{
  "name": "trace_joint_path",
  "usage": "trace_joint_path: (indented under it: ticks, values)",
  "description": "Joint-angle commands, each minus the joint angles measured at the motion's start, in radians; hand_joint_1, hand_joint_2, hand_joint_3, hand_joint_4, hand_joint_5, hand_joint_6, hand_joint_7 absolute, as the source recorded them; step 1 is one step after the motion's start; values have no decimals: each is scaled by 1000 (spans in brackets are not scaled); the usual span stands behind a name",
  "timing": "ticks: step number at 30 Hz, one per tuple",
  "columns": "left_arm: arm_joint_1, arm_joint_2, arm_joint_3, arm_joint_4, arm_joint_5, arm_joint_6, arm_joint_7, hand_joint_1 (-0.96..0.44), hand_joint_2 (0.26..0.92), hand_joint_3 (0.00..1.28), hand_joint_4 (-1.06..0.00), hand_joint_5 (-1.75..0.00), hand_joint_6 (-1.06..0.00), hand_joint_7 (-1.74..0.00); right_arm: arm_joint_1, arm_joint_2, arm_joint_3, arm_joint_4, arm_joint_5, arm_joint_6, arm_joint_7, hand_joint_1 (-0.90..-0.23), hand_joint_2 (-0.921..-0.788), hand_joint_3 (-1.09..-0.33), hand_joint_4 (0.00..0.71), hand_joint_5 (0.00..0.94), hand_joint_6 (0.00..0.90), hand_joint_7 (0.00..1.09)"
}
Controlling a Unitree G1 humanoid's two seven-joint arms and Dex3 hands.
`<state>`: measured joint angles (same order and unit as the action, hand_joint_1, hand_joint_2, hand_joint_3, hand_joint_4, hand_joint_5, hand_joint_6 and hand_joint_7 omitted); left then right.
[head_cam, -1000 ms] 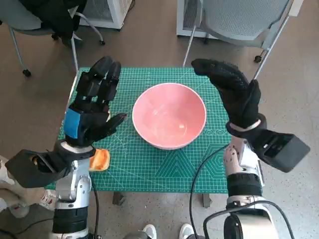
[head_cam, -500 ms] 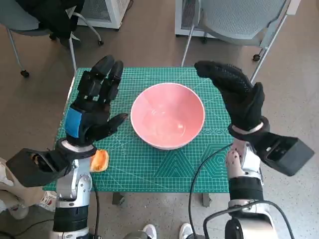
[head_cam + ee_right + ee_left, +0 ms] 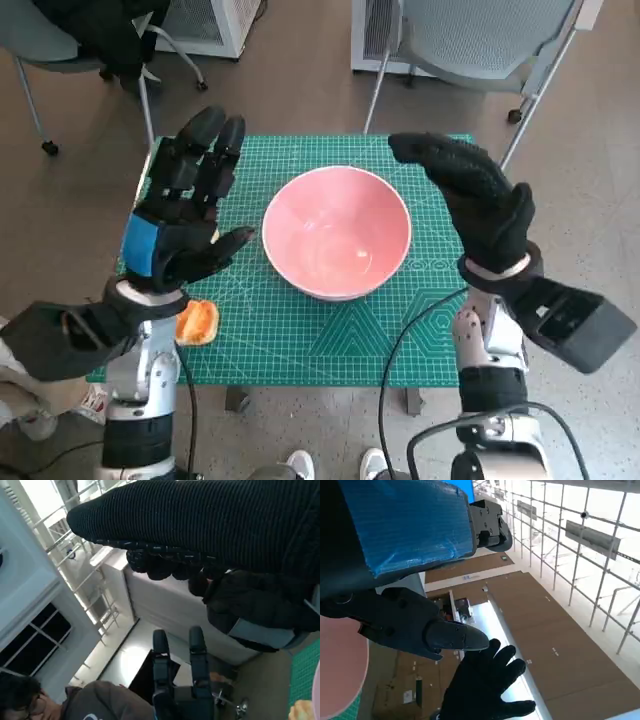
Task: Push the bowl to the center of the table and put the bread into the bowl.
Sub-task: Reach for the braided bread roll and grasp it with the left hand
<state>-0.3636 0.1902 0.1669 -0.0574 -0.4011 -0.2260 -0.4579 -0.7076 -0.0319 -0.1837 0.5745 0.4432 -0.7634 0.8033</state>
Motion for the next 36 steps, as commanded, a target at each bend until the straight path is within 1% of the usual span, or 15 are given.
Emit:
trace_joint_path:
  ticks: [1, 7, 9, 10, 12, 14, 15, 16, 17, 18, 19, 21, 25, 30, 36]
  values:
    - [28, 15, 7, -65, -5, 25, 17, -523, 921, 227, -82, -1, 1, -493, 31, 6, 10, -3, 8, -7, 7, -685, -921, -851, 49, 1, -1, 195]
    - [65, 44, 16, -162, 25, 40, 41, -505, 916, 244, -84, -3, 1, -507, 23, 4, 13, 18, 11, -25, 12, -683, -921, -859, 50, 1, -1, 205]
    - [75, 54, 18, -185, 37, 42, 47, -498, 866, 335, -87, -12, 1, -528, 22, 4, 14, 20, 12, -27, 13, -683, -921, -861, 50, 1, -1, 205]
    - [89, 74, 23, -213, 59, 43, 48, -497, 858, 350, -87, -13, 1, -530, 21, 3, 14, 24, 13, -28, 14, -683, -921, -861, 50, 1, -1, 205]
    - [135, 135, 40, -295, 133, 62, 54, -495, 782, 414, -82, -23, 1, -521, 19, 1, 14, 30, 15, -28, 17, -683, -921, -862, 50, 1, -1, 205]
    - [200, 213, 68, -403, 236, 120, 56, -465, 645, 475, -47, -30, 1, -426, 19, -1, 14, 32, 14, -27, 15, -683, -921, -863, 50, 1, -1, 205]
    - [257, 285, 106, -512, 333, 222, 36, -456, 618, 481, -38, -29, 1, -400, 20, -2, 14, 31, 11, -26, 12, -683, -921, -863, 50, 1, -1, 205]
    - [298, 336, 133, -591, 400, 298, 22, -405, 572, 418, -24, -18, 1, -347, 20, -3, 14, 32, 9, -26, 10, -683, -921, -864, 50, 1, -1, 205]
    - [341, 392, 165, -685, 473, 410, -10, -370, 548, 366, -15, -11, 1, -313, 20, -5, 14, 32, 8, -25, 8, -683, -921, -864, 50, 1, -1, 205]
    - [368, 428, 184, -748, 519, 488, -31, -332, 535, 342, -12, -9, -3, -304, 21, -6, 14, 32, 7, -24, 7, -684, -921, -864, 50, 1, -1, 205]
    - [392, 449, 205, -803, 552, 560, -48, -275, 532, 278, -7, -5, -5, -298, 21, -8, 13, 32, 8, -22, 7, -684, -921, -864, 49, 0, -1, 205]
    - [424, 465, 233, -871, 592, 643, -62, -140, 553, 155, -22, -5, -96, -222, 26, -10, 13, 25, 9, -18, 6, -686, -921, -865, 49, 0, -1, 206]
    - [461, 458, 250, -906, 630, 678, -58, -49, 575, 60, -69, -11, -219, -133, 29, -13, 11, 21, 13, -11, 8, -686, -921, -865, 47, 0, -1, 206]
    - [489, 480, 238, -934, 655, 749, -84, 28, 590, 22, -109, -14, -293, -82, 28, -13, 10, 18, 21, -3, 10, -688, -921, -865, 45, 0, -1, 210]
    - [513, 529, 187, -978, 711, 875, -119, 146, 641, 32, -130, -13, -311, -53, 24, -11, 9, 18, 30, 12, 6, -692, -921, -862, 45, 0, -1, 214]
